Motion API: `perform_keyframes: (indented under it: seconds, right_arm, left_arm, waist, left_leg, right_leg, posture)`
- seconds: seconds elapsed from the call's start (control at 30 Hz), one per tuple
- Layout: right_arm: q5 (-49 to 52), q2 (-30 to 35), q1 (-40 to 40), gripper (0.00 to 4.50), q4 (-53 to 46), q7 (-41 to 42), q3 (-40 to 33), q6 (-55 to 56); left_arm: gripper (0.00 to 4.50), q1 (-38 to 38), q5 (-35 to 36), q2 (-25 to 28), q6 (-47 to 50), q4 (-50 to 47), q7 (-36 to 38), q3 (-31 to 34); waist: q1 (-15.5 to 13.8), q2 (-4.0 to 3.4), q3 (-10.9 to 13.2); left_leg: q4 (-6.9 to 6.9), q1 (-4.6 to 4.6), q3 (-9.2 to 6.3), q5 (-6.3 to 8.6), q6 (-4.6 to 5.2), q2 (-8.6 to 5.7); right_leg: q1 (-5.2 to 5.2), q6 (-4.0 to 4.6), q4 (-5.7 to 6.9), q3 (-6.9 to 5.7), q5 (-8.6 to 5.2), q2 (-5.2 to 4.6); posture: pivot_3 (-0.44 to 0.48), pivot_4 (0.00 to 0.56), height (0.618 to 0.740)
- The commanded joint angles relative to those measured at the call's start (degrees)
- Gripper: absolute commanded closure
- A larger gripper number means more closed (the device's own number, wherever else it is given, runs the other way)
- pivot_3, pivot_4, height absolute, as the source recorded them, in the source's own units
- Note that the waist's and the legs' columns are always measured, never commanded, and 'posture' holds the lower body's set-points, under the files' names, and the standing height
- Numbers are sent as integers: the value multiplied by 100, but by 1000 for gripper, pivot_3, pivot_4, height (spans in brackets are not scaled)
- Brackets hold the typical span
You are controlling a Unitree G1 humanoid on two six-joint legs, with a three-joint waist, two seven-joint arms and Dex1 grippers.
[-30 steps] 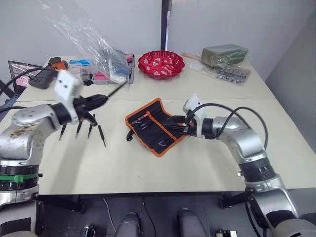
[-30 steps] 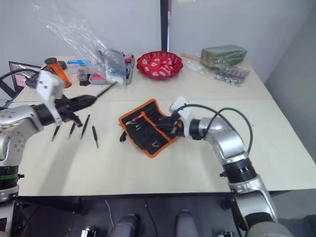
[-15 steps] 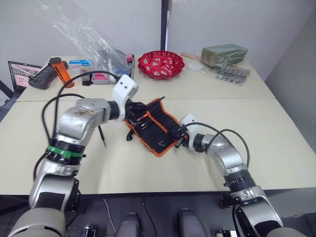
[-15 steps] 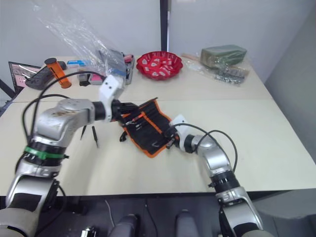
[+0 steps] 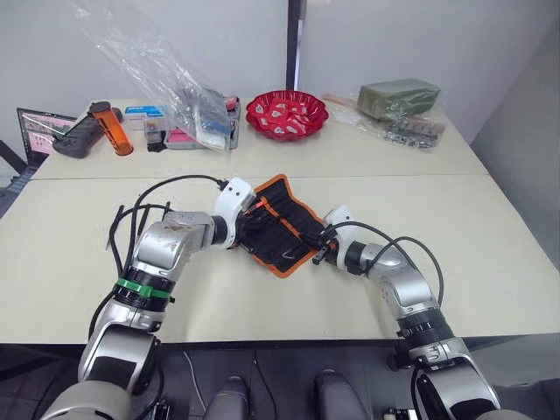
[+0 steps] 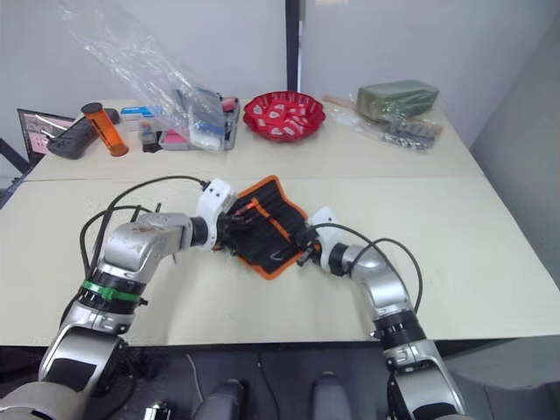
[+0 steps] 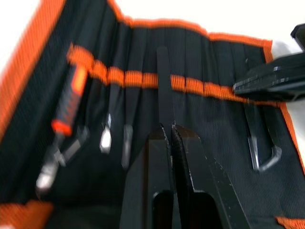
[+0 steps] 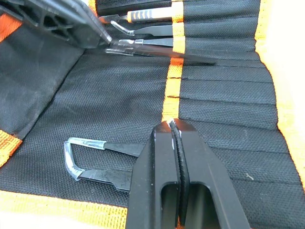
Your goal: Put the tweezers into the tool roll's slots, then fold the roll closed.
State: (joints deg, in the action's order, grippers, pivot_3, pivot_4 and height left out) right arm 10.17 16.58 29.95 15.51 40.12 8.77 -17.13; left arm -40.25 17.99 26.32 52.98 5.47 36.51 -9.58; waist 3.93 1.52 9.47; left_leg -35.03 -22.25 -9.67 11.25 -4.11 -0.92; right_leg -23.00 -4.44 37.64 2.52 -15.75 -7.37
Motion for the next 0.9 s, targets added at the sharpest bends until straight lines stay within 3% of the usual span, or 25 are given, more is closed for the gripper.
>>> perform_keyframes:
  seconds: [0.03,0.27,0.9]
  right_arm:
    - [-55,-11,-81,4479,10,10,14,-52]
    - [-71,-16,-69,4479,68,6,18,-78]
    - [-167,-17,4,4479,325,-6,53,-85]
  left_arm:
    - [4500,150,32,75,88,-436,-49,187]
    - [4500,591,48,190,270,-889,-147,359]
    - [4500,281,-64,613,205,-514,288,104]
  waist:
    - [3,0,0]
    - [3,-1,0]
    - [-5,-1,0]
  left_leg:
    - [1,0,0,0,0,0]
    - [0,3,0,0,0,0]
    - [8,51,0,0,0,0]
  right_leg:
    - [0,0,-1,0,0,0]
    - [2,0,0,1,0,0]
    - [64,-12,-25,0,-7,0]
  posture:
    - [0,150,740]
    - [0,150,740]
    - [0,150,740]
